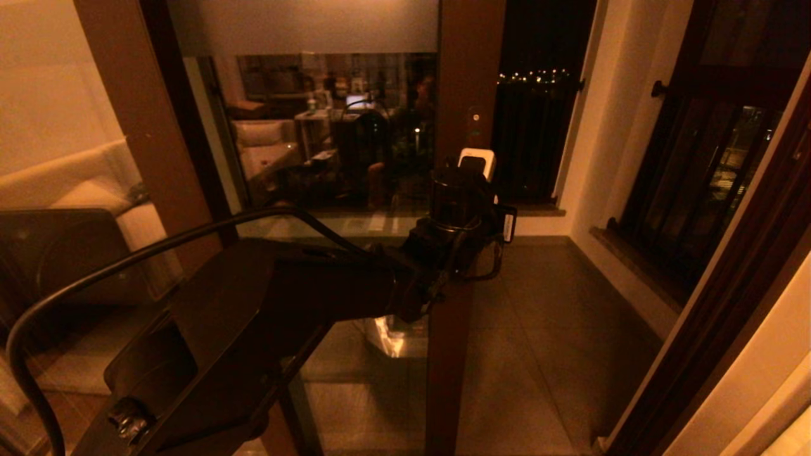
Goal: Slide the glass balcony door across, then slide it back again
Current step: Open the slid door
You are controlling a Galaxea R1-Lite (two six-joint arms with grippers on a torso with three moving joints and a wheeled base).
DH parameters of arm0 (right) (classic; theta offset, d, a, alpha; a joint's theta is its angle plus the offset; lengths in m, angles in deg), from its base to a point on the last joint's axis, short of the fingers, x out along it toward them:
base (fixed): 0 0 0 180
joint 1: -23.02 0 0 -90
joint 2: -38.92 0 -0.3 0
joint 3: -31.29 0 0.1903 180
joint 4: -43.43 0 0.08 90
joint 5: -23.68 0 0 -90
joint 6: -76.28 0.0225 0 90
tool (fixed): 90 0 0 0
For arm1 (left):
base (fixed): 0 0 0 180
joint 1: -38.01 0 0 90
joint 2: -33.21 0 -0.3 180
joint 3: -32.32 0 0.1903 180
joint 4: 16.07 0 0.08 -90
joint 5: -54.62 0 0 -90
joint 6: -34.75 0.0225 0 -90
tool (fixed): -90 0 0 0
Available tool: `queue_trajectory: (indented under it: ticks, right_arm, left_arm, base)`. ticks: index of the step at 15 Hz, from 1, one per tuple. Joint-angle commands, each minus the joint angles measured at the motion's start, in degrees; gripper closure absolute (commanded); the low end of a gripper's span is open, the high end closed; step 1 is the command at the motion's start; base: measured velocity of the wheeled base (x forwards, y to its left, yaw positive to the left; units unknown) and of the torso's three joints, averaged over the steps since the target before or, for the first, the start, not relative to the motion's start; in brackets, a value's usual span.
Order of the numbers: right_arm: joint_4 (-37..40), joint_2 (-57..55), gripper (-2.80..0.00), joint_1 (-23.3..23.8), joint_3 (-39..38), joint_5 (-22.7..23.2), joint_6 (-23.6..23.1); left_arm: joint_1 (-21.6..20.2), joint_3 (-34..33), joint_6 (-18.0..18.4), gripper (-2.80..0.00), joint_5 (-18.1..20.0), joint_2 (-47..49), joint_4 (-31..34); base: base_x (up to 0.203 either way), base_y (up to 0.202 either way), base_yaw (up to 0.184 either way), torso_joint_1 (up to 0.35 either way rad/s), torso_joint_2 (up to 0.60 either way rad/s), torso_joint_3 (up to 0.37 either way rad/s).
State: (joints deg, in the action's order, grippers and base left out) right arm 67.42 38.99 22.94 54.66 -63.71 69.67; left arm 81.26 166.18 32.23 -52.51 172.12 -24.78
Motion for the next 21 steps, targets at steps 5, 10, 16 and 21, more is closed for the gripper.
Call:
queue_trajectory:
  ticks: [5,10,16,21]
  right_arm:
    - [-0.01,-0.07,0.00,-0.01,0.00,0.03,-0.07]
    - [-0.01,-0.07,0.00,-0.01,0.00,0.03,-0.07]
    - [-0.01,-0.07,0.00,-0.01,0.00,0.03,-0.07]
    - [-0.01,-0.07,0.00,-0.01,0.00,0.03,-0.07]
  left_arm:
    - [-1.22,-0.54,-0.03,0.00,-1.33,-1.10,-0.27]
    - [-1.76,-0.72,-0.03,0.00,-1.42,-2.07,-0.01]
    - [-2.37,-4.95,-0.07,0.00,-1.42,-5.17,-0.36]
    - [-1.03,-7.77,0.12,0.00,-1.19,-8.04,-0.45]
  base:
    - [0.000,0.000,0.000,0.000,0.00,0.000]
    - [0.000,0.000,0.000,0.000,0.00,0.000]
    - [0.000,0.000,0.000,0.000,0.00,0.000]
    - [0.000,0.000,0.000,0.000,0.00,0.000]
